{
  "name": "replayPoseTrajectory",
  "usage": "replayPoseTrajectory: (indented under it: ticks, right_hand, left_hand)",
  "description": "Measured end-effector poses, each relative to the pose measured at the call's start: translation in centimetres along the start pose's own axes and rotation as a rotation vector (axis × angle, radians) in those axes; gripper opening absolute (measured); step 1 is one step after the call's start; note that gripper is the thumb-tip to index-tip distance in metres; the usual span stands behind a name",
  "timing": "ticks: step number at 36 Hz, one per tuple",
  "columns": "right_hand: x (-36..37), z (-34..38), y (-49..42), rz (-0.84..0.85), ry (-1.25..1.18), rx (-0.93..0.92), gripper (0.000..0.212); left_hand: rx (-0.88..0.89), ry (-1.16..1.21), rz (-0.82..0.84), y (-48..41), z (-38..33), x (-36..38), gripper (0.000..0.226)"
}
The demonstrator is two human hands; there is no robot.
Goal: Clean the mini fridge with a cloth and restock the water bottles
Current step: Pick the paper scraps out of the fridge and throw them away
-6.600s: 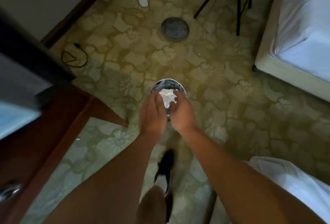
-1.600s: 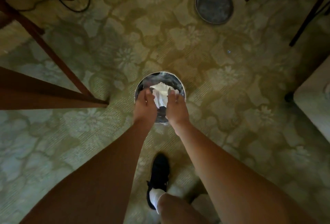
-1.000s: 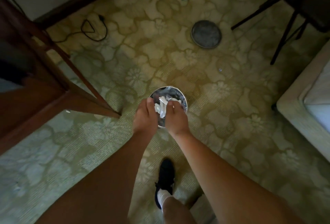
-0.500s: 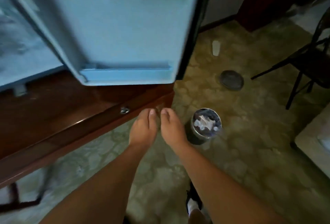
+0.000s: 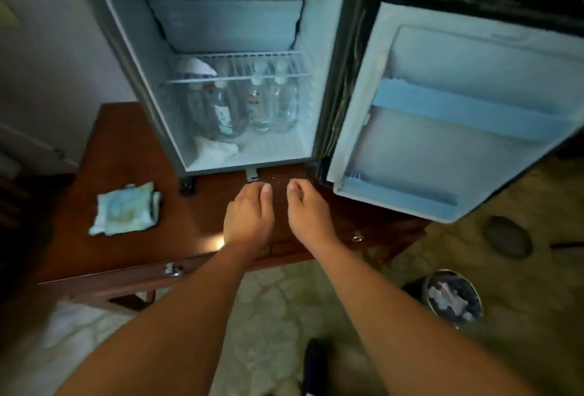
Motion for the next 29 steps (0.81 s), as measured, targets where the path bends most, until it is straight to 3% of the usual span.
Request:
replayPoseTrajectory:
  ticks: [10, 15, 29]
  right_hand:
    - [5.3, 9.0, -7.6, 0.112, 0.045, -0.171, 0.036]
    - [7.8, 13.6, -12.7, 0.11, 0.096, -0.304, 0.037]
    - [15.0, 17.0, -24.1, -0.021, 0.432, -0.457, 0.039]
  left_hand:
    - [-0.043, -0.068, -0.16, -9.1, 2.8, -6.8, 0.042]
    - [-0.092, -0.055, -0.196, -14.4, 4.6, -8.8, 0.036]
    - [-0.208, -0.005, -0.207, -19.2, 8.5, -5.3, 0.042]
Point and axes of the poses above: each hand's wrist, its own y-axis away from the middle knuckle, its own x-axis out of the palm, z = x × y, the point moved 2 cm from there along -y, towards the middle knuckle, and after that the axes turned 13 degrees about -y, right-handed, at the moved point
